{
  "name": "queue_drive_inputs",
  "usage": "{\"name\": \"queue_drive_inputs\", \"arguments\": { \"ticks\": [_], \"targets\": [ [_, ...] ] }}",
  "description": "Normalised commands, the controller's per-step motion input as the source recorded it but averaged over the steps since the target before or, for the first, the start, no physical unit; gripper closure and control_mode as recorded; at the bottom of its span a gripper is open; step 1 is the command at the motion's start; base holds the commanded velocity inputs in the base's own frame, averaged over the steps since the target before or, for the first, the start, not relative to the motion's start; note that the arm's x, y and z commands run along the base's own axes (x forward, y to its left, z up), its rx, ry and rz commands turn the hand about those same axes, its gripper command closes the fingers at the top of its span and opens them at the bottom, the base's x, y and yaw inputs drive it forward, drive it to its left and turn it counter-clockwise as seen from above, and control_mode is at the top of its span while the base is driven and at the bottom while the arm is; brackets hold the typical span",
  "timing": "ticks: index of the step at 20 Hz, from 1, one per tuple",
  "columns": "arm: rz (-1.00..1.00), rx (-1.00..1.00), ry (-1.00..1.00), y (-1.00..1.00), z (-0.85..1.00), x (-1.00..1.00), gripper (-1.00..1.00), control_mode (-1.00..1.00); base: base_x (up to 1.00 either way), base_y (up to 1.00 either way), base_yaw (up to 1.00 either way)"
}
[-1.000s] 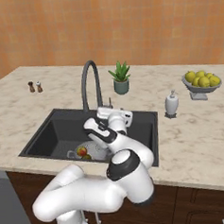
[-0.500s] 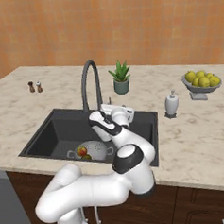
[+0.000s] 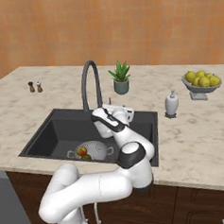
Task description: Put the colander in the sink, put the mango, apple in the colander, and turn on the sink faucet and pour water over the colander.
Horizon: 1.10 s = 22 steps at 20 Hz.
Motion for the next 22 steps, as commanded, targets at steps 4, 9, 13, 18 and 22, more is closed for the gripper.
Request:
{"name": "queue_drive_inputs", "arguments": {
  "ticks": [4, 9, 13, 18, 22],
  "targets": [
    [0.05, 0.0, 0.0, 0.0, -0.28, 0.25, -1.0, -1.0, 0.0, 0.0, 0.0],
    [0.06, 0.0, 0.0, 0.0, -0.13, 0.29, -1.0, -1.0, 0.0, 0.0, 0.0],
    [0.06, 0.0, 0.0, 0.0, 0.0, 0.14, -1.0, -1.0, 0.0, 0.0, 0.0],
    [0.03, 0.0, 0.03, 0.07, 0.0, 0.08, -1.0, -1.0, 0.0, 0.0, 0.0],
    [0.02, 0.0, 0.05, 0.02, 0.01, 0.08, -1.0, -1.0, 0.0, 0.0, 0.0]
  ]
}}
